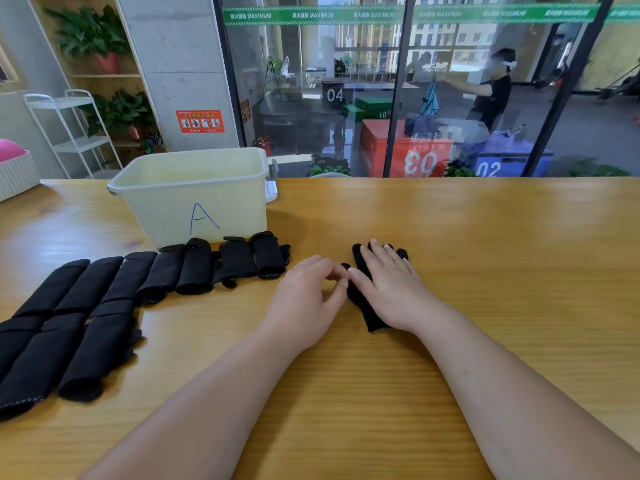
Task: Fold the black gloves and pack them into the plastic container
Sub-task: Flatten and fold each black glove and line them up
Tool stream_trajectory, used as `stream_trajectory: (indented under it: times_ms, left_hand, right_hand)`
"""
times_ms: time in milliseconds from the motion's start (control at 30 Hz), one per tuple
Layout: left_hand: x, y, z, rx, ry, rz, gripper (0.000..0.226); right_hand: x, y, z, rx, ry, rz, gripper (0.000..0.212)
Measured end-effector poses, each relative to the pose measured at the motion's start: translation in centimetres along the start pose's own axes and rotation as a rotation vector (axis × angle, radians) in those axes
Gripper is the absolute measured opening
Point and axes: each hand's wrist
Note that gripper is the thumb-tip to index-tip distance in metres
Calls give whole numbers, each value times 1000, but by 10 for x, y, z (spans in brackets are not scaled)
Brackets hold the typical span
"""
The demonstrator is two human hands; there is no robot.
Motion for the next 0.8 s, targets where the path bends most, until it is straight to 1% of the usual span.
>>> stream_trajectory:
  times_ms: [67, 133, 200, 267, 300, 333, 400, 467, 533, 600, 733, 800]
  left_hand:
    - [2, -2, -1, -53, -29, -17, 12]
    - [3, -2, -3, -99, -89, -41, 21]
    - [4, 1, -3, -135, -167, -77, 33]
    - [6, 5, -5, -198, -236, -103, 45]
    - [6, 6, -5, -237, -263, -106, 50]
    - [7, 6, -6, -269, -283, -103, 55]
    - [8, 6, -6, -300, -307, -84, 61]
    - [7, 4, -7, -307, -320, -56, 63]
    - [5, 2, -7, -294, -322, -34, 63]
    - [6, 0, -6, -257, -292, -45, 58]
    - [11, 7, 0, -82, -167, -174, 35]
    - [13, 11, -1, -49, -194, -231, 30]
  right_hand:
    - [14, 4, -1, 18, 30, -13, 73]
    - [25, 8, -6, 62, -5, -18, 72]
    - [31, 14, -7, 6, -27, 25, 71]
    - [38, 22, -1, -81, 31, 94, 69]
    - [44, 27, 2, -87, 50, 122, 68]
    - [50, 34, 5, -66, 45, 142, 67]
    - [64, 46, 6, -1, -17, 161, 69]
    - [76, 58, 6, 1, -50, 163, 71]
    - [85, 67, 9, -65, -2, 163, 68]
    - [91, 73, 12, -127, 66, 185, 60]
    - [93, 73, 14, -170, 193, 266, 30]
    - [90, 69, 10, -142, 208, 285, 22]
Point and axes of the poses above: each hand's wrist, its own x-axis away from the middle knuckle, its own z-axis out of the back of the hand, y = z × x, and after that the axes turned 6 degrees about -y, right-handed
